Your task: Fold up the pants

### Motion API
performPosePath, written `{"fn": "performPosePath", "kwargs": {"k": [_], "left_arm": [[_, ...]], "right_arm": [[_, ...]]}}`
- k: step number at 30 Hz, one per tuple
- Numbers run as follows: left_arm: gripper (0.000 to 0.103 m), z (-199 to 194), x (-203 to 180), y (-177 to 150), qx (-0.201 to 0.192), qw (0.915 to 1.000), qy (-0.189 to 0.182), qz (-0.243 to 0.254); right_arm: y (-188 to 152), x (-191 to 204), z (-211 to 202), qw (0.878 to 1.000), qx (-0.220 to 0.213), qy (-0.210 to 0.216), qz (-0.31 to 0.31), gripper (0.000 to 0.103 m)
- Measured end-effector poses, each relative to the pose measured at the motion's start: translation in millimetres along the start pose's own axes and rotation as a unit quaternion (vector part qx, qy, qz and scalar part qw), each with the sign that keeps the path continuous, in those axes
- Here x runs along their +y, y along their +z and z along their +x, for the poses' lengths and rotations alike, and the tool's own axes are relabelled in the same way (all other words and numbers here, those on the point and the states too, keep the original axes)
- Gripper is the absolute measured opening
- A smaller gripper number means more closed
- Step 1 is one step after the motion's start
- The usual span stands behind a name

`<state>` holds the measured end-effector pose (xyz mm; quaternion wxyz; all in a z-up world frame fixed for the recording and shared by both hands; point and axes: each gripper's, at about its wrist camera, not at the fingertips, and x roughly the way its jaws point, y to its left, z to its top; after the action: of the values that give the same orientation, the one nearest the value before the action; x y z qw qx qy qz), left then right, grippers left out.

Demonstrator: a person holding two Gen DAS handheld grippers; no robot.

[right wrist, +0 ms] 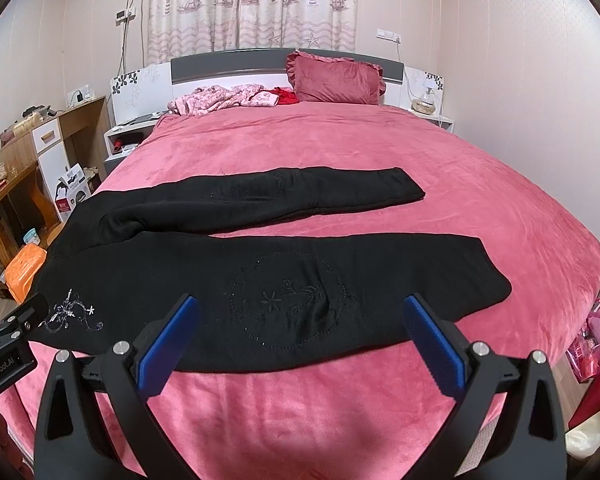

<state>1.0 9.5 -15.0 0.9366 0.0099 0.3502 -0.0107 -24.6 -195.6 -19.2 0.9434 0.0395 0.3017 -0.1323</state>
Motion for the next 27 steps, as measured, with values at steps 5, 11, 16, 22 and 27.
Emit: {"fn": "performPosePath", "kwargs": {"k": [5, 11, 16, 22, 27], "left_arm": [[0.100, -0.2, 0.7, -0.8, 0.003, 1.0000, 0.001, -0.002], [0.100, 3.2, 0.9, -1.9, 0.007, 1.0000, 0.006, -0.003], [0.100, 6.2, 2.7, 0.0, 0.013, 0.9999, 0.008, -0.007], [0.100, 9.8, 6.6, 1.4, 0.021, 0.9997, 0.007, -0.008], [0.100, 20.2, 18.7, 1.9, 0.042, 0.9981, -0.037, -0.025]], "right_arm": [[-1.3, 0.0, 1.3, 1.000, 0.001, 0.000, -0.001, 0.101], [-2.8, -0.2, 3.6, 1.000, 0.006, -0.001, 0.000, 0.101], [-2.0, -1.2, 4.9, 1.000, 0.009, 0.000, -0.001, 0.101], [-1.0, -7.8, 12.5, 1.000, 0.025, 0.008, 0.004, 0.101], [-3.1, -47.4, 39.2, 0.995, 0.072, 0.014, 0.071, 0.101]]}}
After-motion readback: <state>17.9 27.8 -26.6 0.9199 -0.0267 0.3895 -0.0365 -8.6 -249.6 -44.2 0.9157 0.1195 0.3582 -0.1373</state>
